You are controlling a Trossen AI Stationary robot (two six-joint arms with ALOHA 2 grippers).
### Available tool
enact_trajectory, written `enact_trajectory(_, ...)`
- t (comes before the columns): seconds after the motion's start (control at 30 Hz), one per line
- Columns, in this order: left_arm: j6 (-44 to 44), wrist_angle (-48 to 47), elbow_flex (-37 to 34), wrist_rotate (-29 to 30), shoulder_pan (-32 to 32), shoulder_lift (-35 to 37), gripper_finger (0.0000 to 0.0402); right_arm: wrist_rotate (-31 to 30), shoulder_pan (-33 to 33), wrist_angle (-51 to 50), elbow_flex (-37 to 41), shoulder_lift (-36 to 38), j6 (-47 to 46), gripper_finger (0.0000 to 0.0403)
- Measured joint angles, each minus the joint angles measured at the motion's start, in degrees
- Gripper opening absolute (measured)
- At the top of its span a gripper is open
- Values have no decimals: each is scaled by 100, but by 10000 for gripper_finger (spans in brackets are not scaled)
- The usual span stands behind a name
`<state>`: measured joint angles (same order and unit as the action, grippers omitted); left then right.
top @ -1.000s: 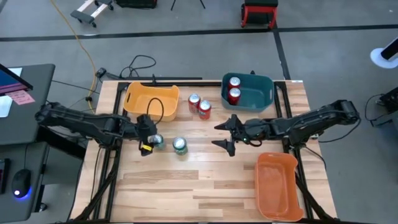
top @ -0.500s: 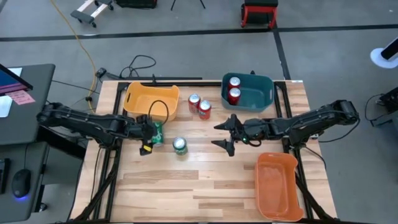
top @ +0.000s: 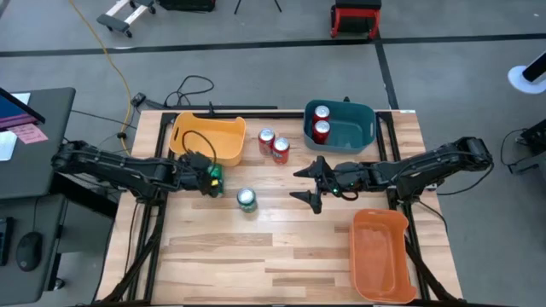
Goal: Sort soda cans
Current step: Put the left green soda can into the yellow bin
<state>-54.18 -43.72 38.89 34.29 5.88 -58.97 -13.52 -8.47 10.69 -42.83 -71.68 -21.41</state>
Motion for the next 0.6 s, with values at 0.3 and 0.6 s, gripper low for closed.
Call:
enact_trajectory(0.3, -1531, 195, -275, -387, -443, -741, 325, 149, -15, -13, 0, 0, -20, 376)
enact_trajectory(0.6, -1383, 1044, -250, -655, -613, -1736, 325, 186, -23, -59, 0, 0, -82, 376)
